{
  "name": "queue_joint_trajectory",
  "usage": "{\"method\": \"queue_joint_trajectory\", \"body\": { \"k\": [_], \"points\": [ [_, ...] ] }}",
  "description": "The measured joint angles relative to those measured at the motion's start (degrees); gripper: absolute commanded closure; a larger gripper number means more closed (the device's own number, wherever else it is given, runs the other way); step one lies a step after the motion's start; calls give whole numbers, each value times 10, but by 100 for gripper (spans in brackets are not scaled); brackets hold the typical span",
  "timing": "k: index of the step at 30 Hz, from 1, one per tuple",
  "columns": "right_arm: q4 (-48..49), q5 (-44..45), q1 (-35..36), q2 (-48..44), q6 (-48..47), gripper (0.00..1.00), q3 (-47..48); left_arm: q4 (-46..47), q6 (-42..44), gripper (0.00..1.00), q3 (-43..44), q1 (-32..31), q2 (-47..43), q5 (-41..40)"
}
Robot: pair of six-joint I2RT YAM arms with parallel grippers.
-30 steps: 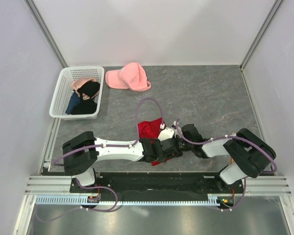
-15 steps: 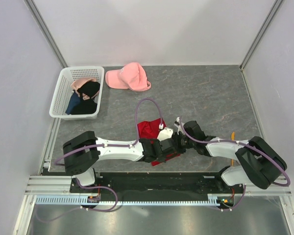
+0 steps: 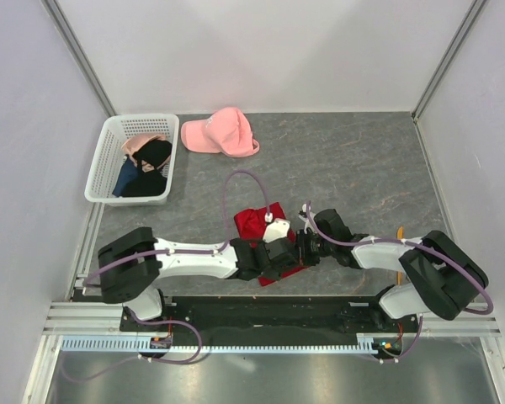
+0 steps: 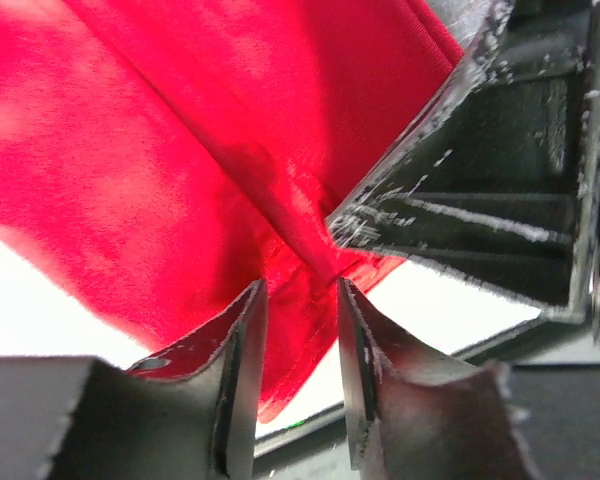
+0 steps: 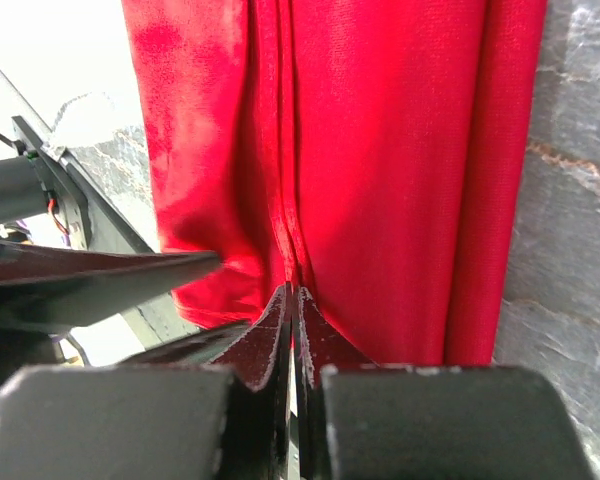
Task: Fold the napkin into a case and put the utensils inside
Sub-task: Fold the lower triangle-folded napkin at the center of the board.
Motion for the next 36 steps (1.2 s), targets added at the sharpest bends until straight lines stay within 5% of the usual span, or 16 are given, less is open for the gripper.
{"method": "queue_joint_trajectory", "body": {
  "k": [7, 14, 36],
  "points": [
    [-26, 0, 0, -15, -13, 96, 5, -11, -6, 66, -29, 26, -126, 15],
    [-41, -5, 4, -30, -19, 86, 13, -2, -12, 74, -94, 127, -234, 50],
    [-3, -27, 64, -1, -2, 84, 19, 117, -16, 85, -140, 256, -113, 186]
  ]
}}
